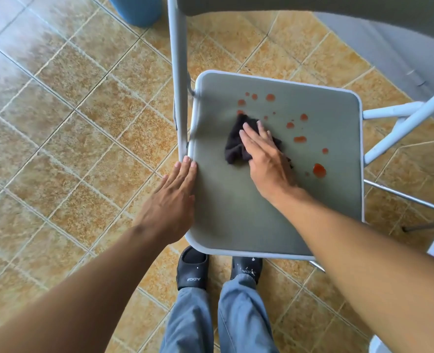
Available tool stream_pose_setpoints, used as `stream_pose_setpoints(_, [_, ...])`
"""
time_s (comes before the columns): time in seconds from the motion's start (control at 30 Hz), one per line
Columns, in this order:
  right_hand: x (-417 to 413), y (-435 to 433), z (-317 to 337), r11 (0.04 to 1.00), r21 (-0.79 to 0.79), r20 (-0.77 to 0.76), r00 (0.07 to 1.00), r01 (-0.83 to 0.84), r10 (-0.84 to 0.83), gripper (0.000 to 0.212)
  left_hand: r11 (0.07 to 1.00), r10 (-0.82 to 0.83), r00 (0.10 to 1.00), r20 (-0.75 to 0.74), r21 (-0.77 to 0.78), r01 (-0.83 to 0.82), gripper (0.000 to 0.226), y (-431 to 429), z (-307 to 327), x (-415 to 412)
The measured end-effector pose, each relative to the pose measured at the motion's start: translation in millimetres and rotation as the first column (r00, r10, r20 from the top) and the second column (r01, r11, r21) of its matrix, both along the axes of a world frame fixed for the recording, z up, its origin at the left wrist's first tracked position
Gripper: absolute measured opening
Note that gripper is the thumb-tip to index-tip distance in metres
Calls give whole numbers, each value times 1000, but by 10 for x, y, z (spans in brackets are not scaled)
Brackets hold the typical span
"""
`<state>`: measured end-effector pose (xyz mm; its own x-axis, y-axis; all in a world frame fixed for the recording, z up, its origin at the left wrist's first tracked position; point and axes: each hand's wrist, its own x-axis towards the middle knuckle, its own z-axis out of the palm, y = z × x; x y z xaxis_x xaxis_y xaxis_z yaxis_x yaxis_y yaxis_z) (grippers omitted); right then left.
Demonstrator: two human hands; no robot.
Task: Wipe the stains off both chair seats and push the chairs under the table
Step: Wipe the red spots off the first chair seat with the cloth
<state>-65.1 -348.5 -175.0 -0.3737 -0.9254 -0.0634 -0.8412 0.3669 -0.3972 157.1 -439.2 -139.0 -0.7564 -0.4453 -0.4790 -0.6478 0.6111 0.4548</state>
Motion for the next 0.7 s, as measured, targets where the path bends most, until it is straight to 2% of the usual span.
stream_pose_setpoints(0.07, [67,-130,-9,997,-16,37,997,75,-74,54,1000,-23,999,28,-2,23,64,-26,13,0])
stream_pose_setpoints(0.13, [290,-5,35,997,-47,49,997,62,-60,51,999,-35,998,50,-3,35,63,-45,39,0])
stream_pose_setpoints(0.23, [721,514,197,989,-55,74,987,-138,142,51,999,-41,997,70,-19,42,61,-69,59,3])
stream_pose_setpoints(0.33, [960,1026,344,926,-16,91,922,-377,377,49,998,-46,997,60,-35,48,60,-82,35,15])
stream_pose_setpoints(0.47, [760,908,275,873,-67,28,874,-483,486,39,999,-36,999,37,-35,38,60,-79,13,27])
stream_pose_setpoints(0.53, [576,541,168,891,-86,16,893,-447,450,34,998,-38,999,19,-48,39,60,-68,12,24])
stream_pose_setpoints(0.7, [156,-578,4,987,-50,28,988,-151,153,42,999,-44,999,21,-22,45,60,-40,8,28])
